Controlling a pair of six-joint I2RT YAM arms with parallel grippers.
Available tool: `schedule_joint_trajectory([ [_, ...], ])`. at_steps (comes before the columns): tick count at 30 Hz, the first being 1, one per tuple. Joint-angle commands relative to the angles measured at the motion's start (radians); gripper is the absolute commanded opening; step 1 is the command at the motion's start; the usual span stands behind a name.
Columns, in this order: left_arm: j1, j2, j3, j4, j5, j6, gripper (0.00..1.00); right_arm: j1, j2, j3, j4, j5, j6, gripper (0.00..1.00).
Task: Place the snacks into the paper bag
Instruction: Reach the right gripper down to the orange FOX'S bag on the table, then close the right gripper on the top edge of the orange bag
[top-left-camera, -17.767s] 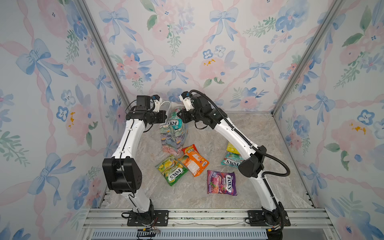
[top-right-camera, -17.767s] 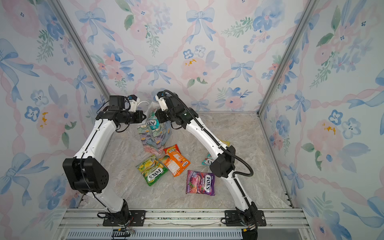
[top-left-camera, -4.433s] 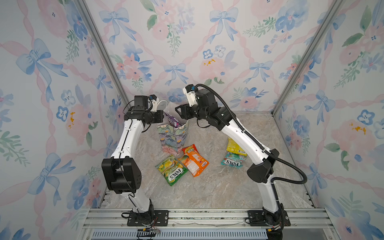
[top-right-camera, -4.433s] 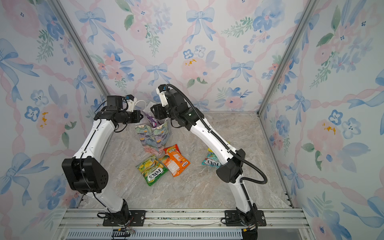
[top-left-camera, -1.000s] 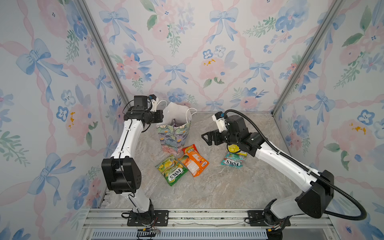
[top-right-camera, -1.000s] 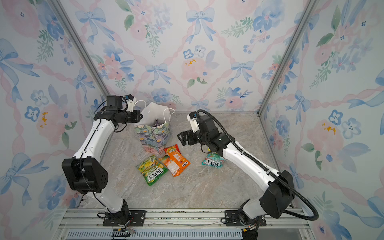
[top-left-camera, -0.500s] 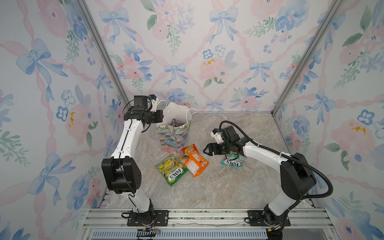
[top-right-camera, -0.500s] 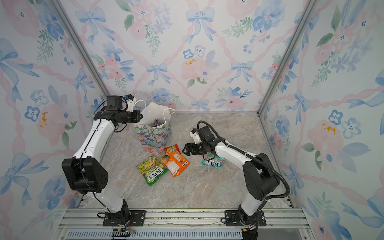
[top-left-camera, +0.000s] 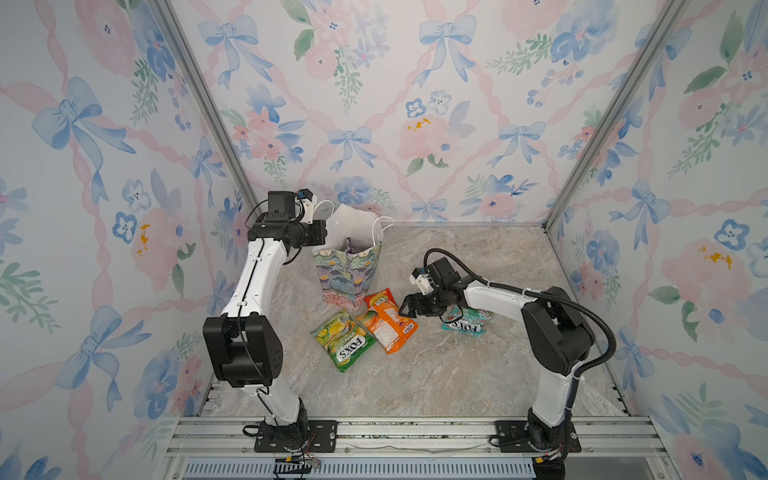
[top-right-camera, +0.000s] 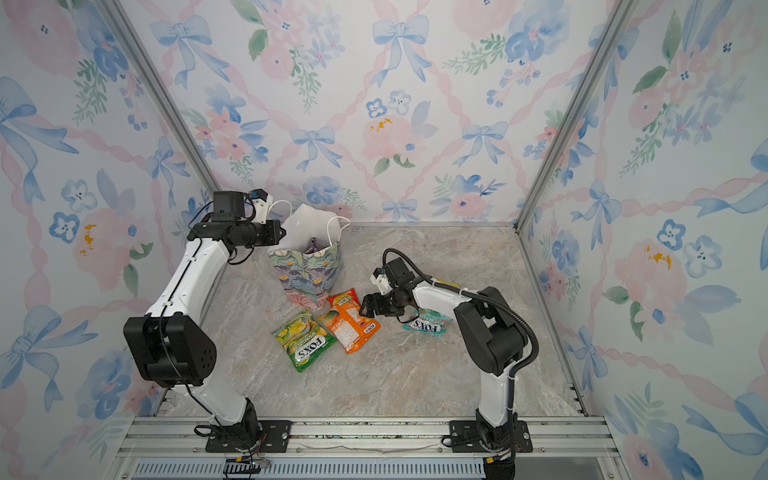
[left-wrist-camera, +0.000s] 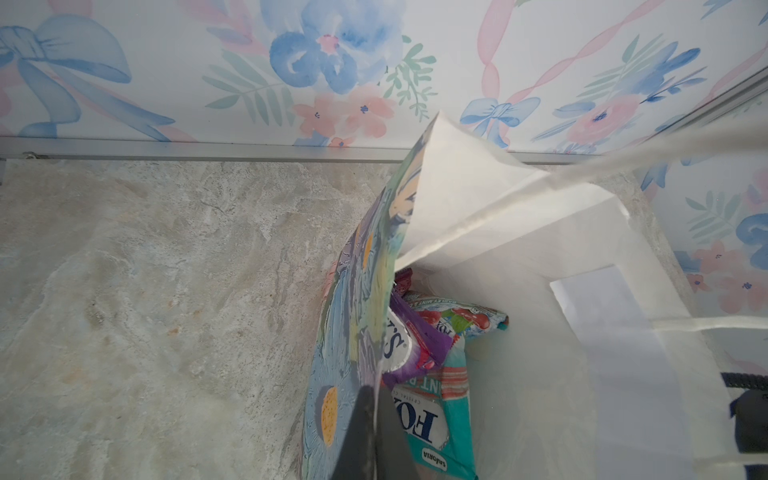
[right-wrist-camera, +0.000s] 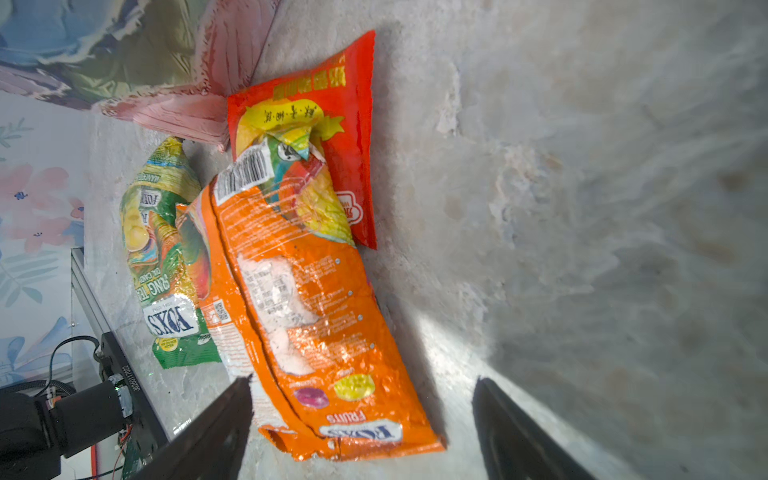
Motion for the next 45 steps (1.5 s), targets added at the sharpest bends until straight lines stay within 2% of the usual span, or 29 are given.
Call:
schedule_joint_trajectory([
  [1, 0.005, -0.01, -0.015, -0.011, -0.001, 0.009, 0.0, 0.028, 0.033, 0.038, 0.008, 0.003, -0.002, 0.85],
  [17, 0.006, -0.006, -0.017, -0.012, -0.008, 0.01, 0.0, 0.079, 0.103, 0.084, 0.016, 0.002, 0.025, 0.77],
  [22, 0.006, -0.006, -0.018, -0.011, -0.007, 0.01, 0.0, 0.082, 0.099, 0.066, 0.033, 0.001, 0.038, 0.65],
  [27, 0.005, -0.009, -0.016, -0.011, -0.005, 0.01, 0.0, 0.076, 0.078, 0.054, 0.036, 0.013, 0.045, 0.48],
  [30, 0.005, -0.008, -0.017, -0.011, -0.007, 0.01, 0.0, 0.069, 0.055, 0.04, 0.042, 0.02, 0.059, 0.43],
  [36, 0.006, -0.006, -0.016, -0.011, -0.002, 0.009, 0.0, 0.048, -0.002, 0.004, 0.045, 0.03, 0.071, 0.24],
  [45, 0.005, -0.01, -0.016, -0.011, -0.002, 0.009, 0.0, 0.023, -0.074, -0.029, 0.069, -0.005, 0.1, 0.03],
])
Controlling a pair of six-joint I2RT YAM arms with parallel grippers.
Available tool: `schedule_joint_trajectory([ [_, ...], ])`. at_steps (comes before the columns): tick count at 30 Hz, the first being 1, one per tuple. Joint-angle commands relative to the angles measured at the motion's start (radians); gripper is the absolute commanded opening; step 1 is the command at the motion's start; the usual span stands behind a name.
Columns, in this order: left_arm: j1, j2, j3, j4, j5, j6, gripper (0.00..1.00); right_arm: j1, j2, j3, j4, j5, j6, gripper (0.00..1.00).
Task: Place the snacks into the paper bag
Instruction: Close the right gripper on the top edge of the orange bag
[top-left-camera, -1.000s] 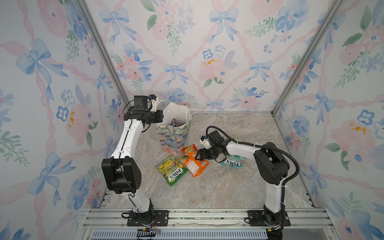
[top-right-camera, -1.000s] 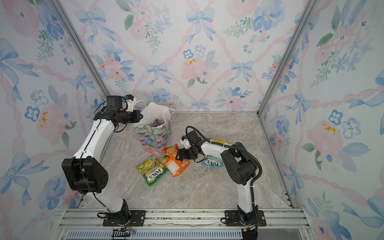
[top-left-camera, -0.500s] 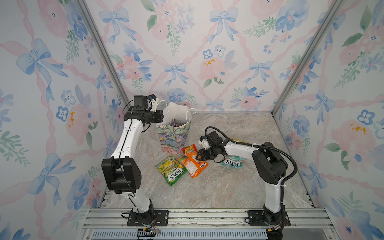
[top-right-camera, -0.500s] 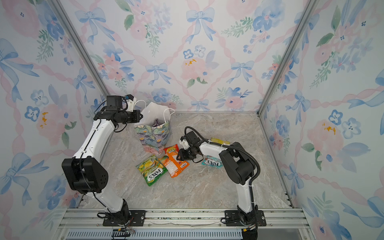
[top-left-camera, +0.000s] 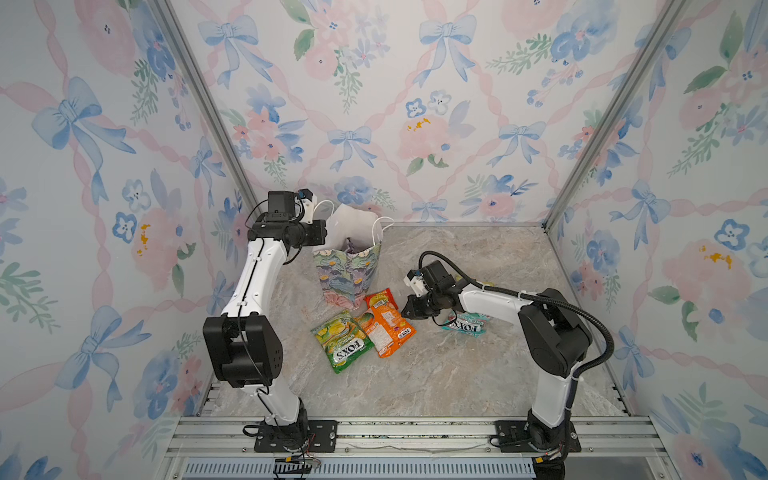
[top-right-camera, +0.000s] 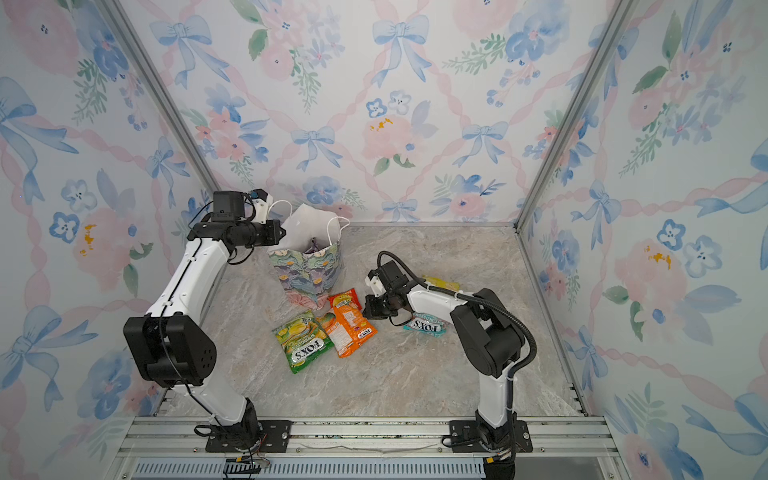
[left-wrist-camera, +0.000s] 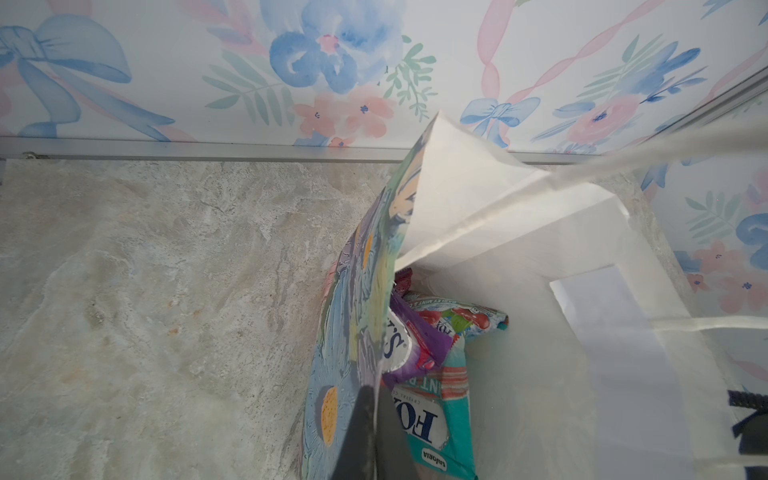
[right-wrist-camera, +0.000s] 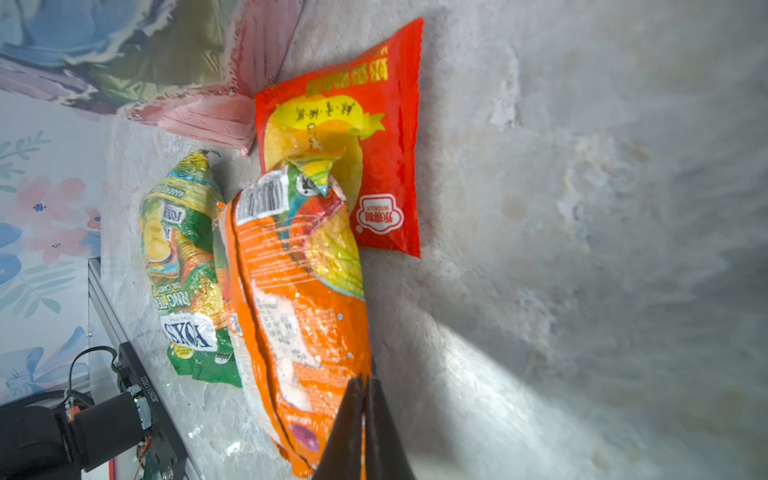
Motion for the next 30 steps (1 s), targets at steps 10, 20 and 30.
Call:
schedule_joint_trajectory([
  [10, 0.005, -0.009, -0.017, -0.012, -0.003, 0.01, 0.0, -0.014, -0.028, -0.016, 0.01, -0.019, -0.015, 0.48],
  [20, 0.006, -0.006, -0.018, -0.011, -0.004, 0.01, 0.0, 0.023, 0.077, 0.003, 0.029, -0.029, -0.023, 0.61],
  [30, 0.005, -0.006, -0.016, -0.011, -0.005, 0.01, 0.0, 0.055, 0.112, 0.001, 0.077, -0.046, 0.019, 0.62],
])
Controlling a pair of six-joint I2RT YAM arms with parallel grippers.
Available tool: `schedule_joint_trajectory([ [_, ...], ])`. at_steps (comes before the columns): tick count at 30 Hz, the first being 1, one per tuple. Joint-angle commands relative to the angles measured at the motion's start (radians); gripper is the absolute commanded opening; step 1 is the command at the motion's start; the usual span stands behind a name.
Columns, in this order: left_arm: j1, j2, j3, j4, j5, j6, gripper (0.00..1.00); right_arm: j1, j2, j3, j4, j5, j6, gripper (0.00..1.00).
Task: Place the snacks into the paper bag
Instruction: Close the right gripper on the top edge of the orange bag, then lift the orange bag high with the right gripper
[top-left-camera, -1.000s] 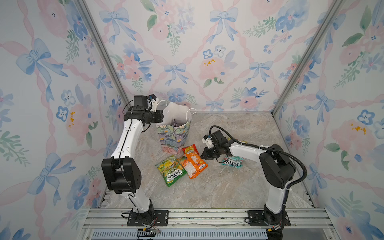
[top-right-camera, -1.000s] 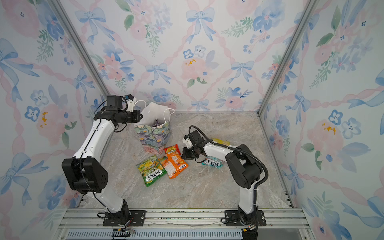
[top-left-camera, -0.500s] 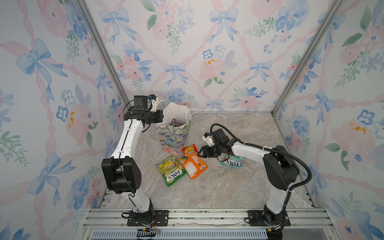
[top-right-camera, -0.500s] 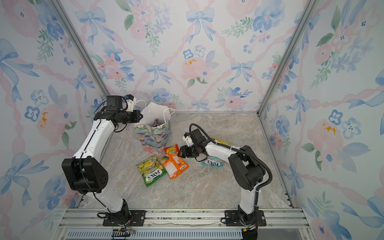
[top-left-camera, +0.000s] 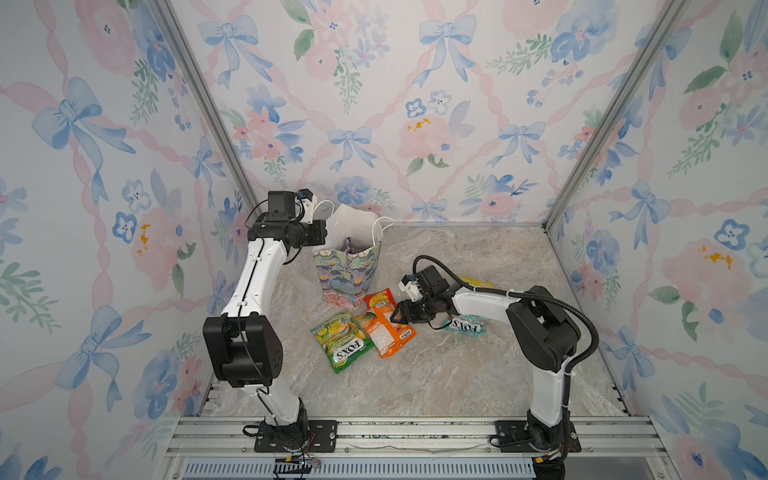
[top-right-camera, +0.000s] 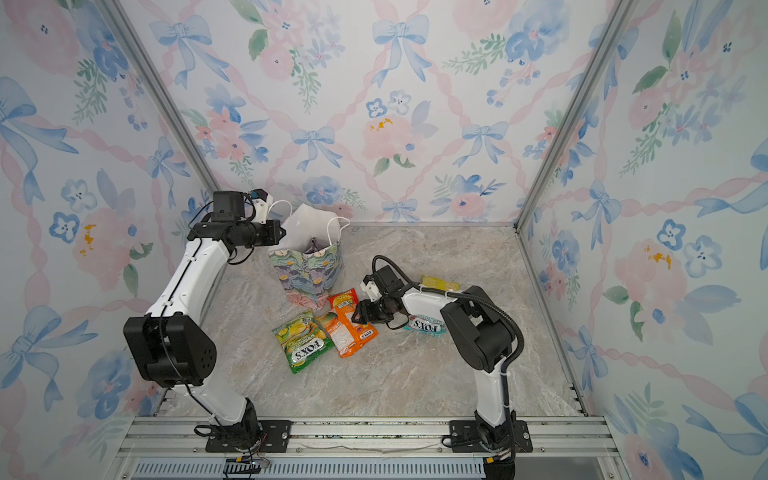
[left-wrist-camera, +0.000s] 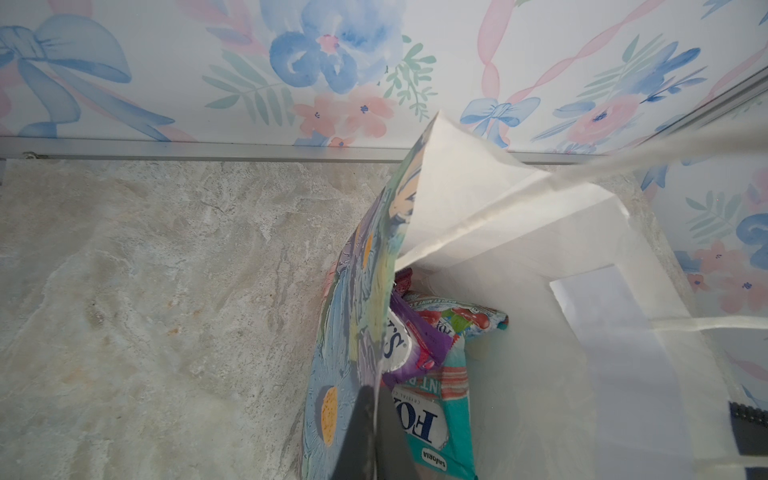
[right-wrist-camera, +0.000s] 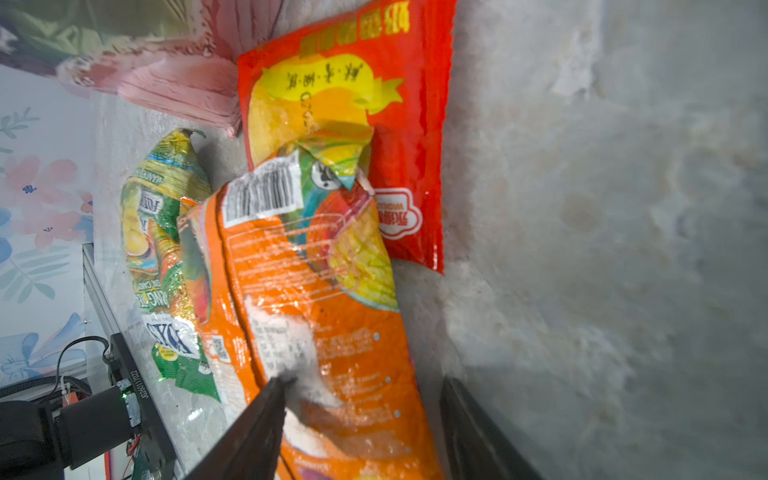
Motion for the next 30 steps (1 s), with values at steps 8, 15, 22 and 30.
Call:
schedule_joint_trajectory([
  [8, 0.005, -0.008, -0.018, -0.011, -0.004, 0.012, 0.0, 0.044, 0.054, -0.029, 0.125, -0.045, 0.119, 0.43],
  [15, 0.004, -0.007, -0.017, -0.011, -0.002, 0.012, 0.0, 0.029, 0.007, -0.054, 0.139, -0.044, 0.143, 0.06],
  [22, 0.004, -0.008, -0.018, -0.011, -0.004, 0.012, 0.0, 0.0, -0.12, -0.077, 0.104, -0.041, 0.151, 0.0],
  [30, 0.004, -0.01, -0.017, -0.011, -0.002, 0.011, 0.0, -0.026, -0.246, -0.077, 0.075, -0.036, 0.187, 0.0],
])
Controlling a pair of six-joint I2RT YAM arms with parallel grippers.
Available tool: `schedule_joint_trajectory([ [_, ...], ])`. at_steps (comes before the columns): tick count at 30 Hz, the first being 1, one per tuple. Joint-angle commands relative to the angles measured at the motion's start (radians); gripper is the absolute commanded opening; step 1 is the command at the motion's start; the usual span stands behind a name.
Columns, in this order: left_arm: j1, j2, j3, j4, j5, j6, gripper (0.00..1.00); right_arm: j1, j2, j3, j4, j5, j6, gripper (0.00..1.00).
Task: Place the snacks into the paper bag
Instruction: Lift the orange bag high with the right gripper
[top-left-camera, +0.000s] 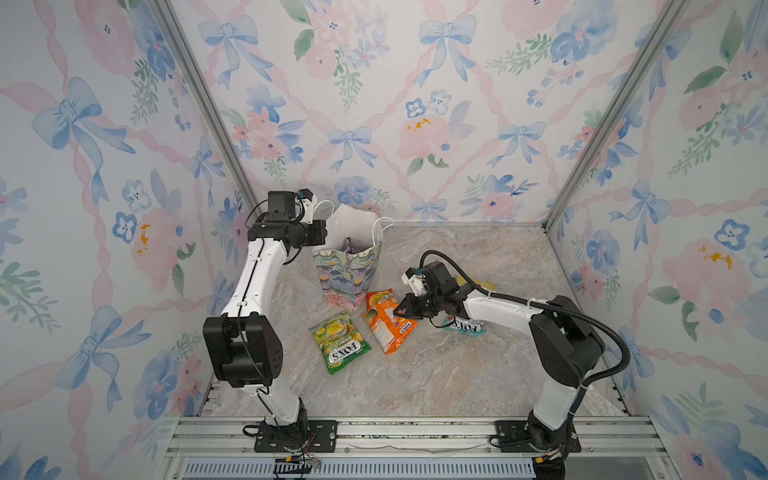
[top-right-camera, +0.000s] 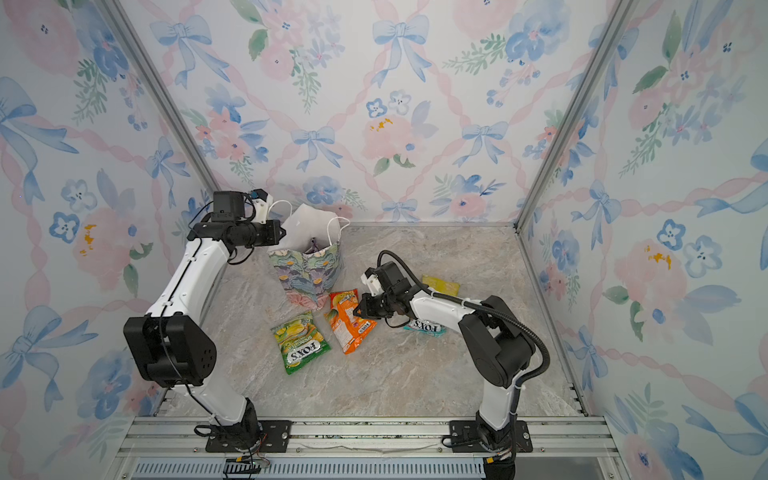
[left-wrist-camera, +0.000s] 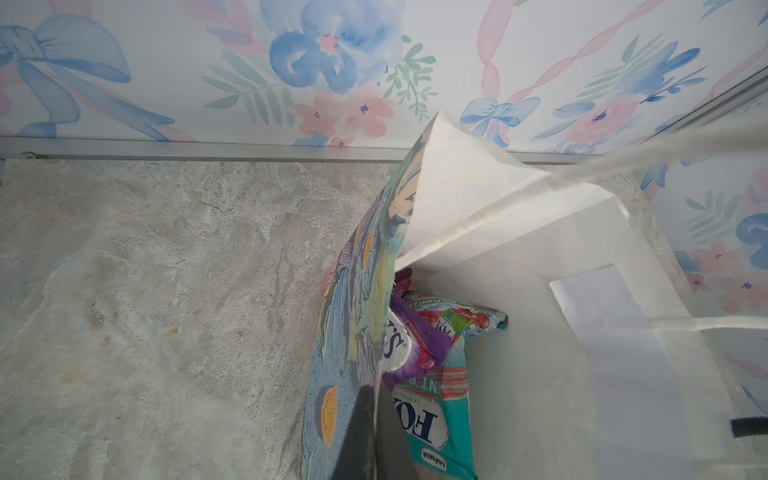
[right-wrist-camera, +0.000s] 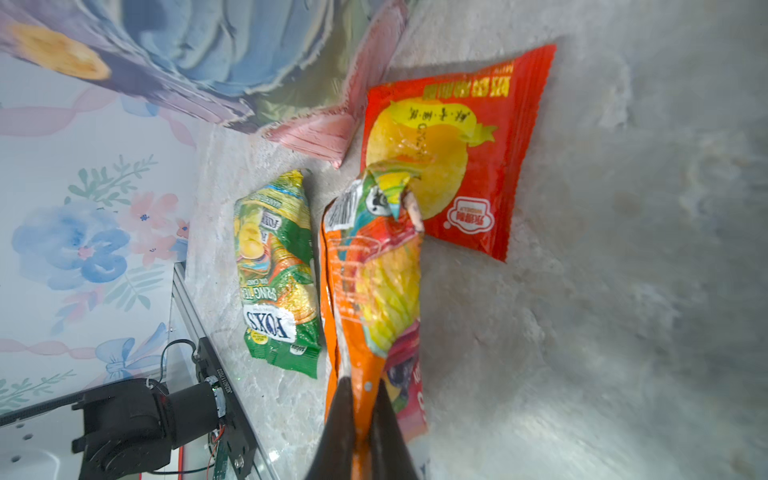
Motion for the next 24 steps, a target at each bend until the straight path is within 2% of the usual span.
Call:
schedule_joint_trajectory([
  [1, 0.004, -0.009, -0.018, -0.011, -0.002, 0.01, 0.0, -0.026, -0.083, -0.006, 0.003, -0.003, 0.045, 0.0],
  [14, 0.004, -0.013, -0.017, -0.011, 0.0, 0.01, 0.0, -0.112, -0.293, 0.031, -0.048, 0.138, 0.107, 0.0],
  [24, 0.003, -0.013, -0.016, -0.011, 0.009, 0.009, 0.0, -0.158, -0.329, 0.166, -0.094, 0.253, 0.068, 0.0],
])
